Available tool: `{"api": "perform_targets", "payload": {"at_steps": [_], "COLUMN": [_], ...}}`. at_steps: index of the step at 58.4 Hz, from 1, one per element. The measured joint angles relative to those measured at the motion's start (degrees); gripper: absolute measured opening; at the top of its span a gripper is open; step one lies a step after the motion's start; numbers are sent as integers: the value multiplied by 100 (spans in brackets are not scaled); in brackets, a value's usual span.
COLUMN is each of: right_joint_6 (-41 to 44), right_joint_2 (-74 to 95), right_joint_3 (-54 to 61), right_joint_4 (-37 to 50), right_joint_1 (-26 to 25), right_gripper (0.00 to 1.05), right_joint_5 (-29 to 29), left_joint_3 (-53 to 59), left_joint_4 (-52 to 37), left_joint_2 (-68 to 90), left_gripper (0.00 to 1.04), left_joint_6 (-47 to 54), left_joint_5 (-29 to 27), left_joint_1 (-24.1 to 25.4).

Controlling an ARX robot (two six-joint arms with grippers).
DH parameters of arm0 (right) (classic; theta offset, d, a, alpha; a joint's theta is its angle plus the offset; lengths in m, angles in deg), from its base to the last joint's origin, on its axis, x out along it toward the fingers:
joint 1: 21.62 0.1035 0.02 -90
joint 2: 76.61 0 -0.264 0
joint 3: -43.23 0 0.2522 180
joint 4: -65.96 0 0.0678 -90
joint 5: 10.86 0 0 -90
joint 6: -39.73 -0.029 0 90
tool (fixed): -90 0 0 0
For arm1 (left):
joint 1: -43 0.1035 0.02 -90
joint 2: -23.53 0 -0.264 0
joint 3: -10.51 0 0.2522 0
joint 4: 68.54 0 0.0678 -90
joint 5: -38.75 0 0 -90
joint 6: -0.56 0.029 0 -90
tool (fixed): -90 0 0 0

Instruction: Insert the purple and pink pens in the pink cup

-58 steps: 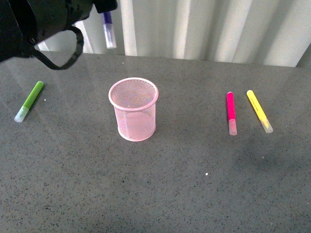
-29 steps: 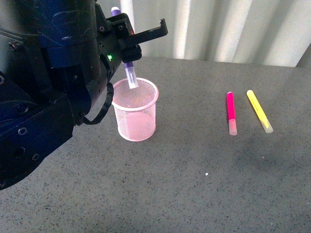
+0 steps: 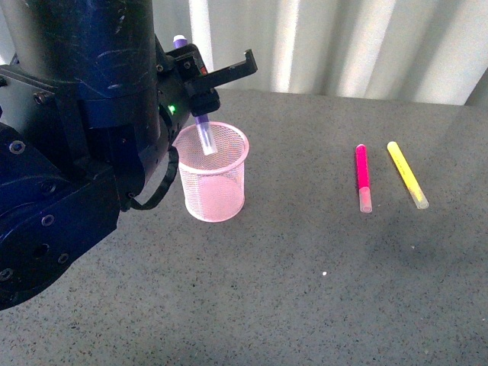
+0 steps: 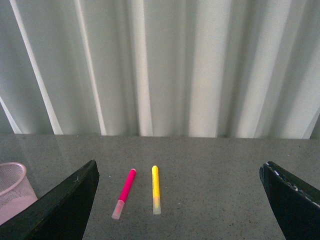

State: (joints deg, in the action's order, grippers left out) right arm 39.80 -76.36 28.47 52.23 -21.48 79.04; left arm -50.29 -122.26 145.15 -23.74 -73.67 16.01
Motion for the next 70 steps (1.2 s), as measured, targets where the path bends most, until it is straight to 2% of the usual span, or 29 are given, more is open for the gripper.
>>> {"api": "perform_targets", "payload": {"at_steps": [15, 20, 33, 40, 43, 47, 51, 56, 66, 70], "right_joint_6": [0, 2, 2, 0, 0, 0, 0, 2, 0, 0], "right_joint_2": [0, 0, 0, 0, 0, 0, 0, 0, 0, 0], "right_joint_3": [0, 0, 0, 0, 0, 0, 0, 0, 0, 0], "right_joint_4": [0, 0, 0, 0, 0, 0, 0, 0, 0, 0], "right_joint_1": [0, 0, 0, 0, 0, 0, 0, 0, 0, 0], "right_gripper": [98, 98, 98, 98, 98, 98, 98, 98, 98, 98], "right_joint_5": [0, 0, 0, 0, 0, -2, -2, 0, -2, 0], "left_joint_3": [-90, -142, -33, 186, 343, 518, 662, 715, 750, 1191], "left_joint_4": [208, 363, 844, 1655, 2308, 3298, 4076, 4354, 4260, 2621], "left_joint_2": [151, 144, -267, -929, -1381, -1976, -2424, -2623, -2590, -2371], "left_gripper": [13, 33, 71, 90, 100, 97, 98, 98, 97, 87], "left_joint_6": [-57, -116, 63, 275, 422, 619, 807, 933, 1134, 1569], "left_joint_5": [-63, -57, 221, 612, 944, 1257, 1309, 1305, 1224, 396], "left_joint_1": [-109, -118, -120, -63, 11, 125, 179, 210, 195, 188]}}
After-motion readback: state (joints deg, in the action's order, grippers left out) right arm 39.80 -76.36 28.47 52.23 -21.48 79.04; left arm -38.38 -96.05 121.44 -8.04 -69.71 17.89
